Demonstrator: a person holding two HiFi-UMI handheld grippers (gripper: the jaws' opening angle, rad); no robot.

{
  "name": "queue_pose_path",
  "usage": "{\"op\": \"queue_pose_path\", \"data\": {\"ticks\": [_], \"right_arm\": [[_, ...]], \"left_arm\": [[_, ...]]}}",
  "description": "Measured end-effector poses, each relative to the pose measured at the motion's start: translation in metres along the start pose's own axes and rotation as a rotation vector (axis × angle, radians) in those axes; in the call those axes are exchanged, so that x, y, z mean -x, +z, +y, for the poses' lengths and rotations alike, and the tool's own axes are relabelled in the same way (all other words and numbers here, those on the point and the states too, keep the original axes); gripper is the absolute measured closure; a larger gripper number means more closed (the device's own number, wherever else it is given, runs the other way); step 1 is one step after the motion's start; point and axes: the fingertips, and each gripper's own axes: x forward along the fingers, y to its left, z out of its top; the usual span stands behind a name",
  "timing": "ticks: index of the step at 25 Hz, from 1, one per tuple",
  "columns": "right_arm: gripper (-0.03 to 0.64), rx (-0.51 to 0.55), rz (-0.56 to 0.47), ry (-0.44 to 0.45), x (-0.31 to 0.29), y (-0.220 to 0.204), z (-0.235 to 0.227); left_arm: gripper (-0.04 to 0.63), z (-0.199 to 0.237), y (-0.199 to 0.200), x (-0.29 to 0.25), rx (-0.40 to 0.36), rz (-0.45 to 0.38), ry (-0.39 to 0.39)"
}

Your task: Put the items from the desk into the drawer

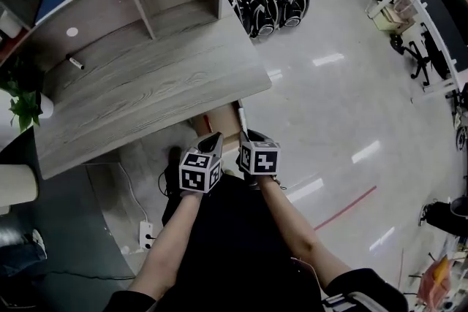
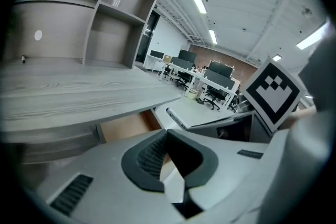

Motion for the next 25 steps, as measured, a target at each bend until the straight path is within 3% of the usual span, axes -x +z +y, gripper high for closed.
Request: {"op": "queue_pose_path", "data": {"ticks": [9,15,25], "right_arm": [[0.560,0.156,0.108,0.079,-0.049,-0.020,0.021],[0.560,0.179,0.162,0.093,-0.083,-0.028,0.023],[0.560,0.195,0.280,0.024,-0.131,-0.044,0.009]], "left_arm": [[0.600,0.026,-0.034,-0.004,0.054,0.018,0.074],[0.600,0.045,-0.037,-0.009,0.093,0.014,0.104],[0.600,0.062,-0.041,-0.002,0.133,0.012,0.118]]}}
